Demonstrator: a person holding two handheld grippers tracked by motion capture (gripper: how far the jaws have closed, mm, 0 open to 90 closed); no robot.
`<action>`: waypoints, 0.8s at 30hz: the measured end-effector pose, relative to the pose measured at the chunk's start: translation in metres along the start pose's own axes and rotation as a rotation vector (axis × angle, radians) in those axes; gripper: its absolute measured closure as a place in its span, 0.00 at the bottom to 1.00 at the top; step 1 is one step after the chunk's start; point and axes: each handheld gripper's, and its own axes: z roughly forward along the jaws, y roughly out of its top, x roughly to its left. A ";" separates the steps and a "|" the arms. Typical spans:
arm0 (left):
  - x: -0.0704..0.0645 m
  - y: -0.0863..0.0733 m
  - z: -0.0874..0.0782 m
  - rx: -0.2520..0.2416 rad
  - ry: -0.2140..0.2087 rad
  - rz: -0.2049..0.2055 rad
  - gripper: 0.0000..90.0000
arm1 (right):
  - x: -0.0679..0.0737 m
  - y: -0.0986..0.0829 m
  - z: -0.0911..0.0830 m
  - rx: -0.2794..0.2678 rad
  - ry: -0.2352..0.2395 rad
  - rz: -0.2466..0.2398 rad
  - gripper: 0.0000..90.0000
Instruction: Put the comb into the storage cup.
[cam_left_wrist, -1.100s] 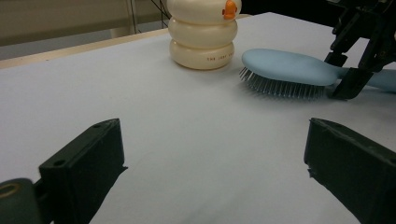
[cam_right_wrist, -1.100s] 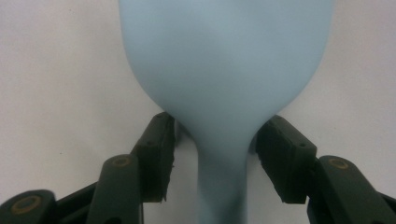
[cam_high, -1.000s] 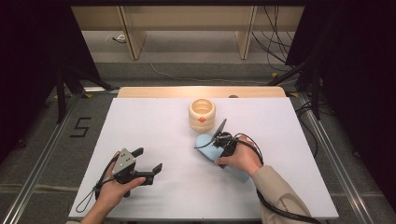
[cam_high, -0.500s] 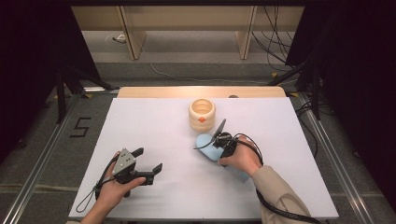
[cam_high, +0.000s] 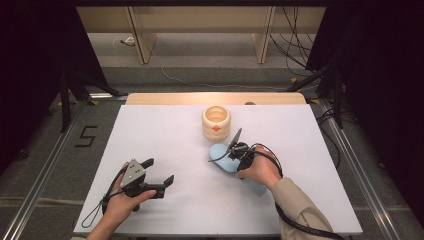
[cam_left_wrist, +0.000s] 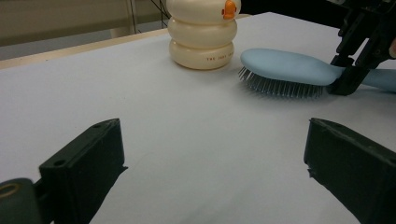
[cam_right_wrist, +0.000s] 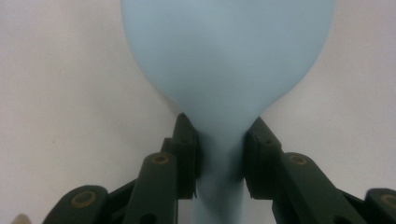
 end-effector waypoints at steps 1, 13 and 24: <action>0.000 0.000 0.000 0.001 0.000 0.000 0.05 | 0.000 0.000 0.000 -0.001 0.000 -0.001 0.78; -0.001 0.000 0.000 0.001 0.000 0.001 0.05 | -0.001 -0.003 0.000 -0.013 0.005 -0.011 0.78; -0.001 0.000 0.000 0.003 0.000 0.003 0.05 | 0.000 -0.005 -0.001 -0.015 0.010 -0.011 0.78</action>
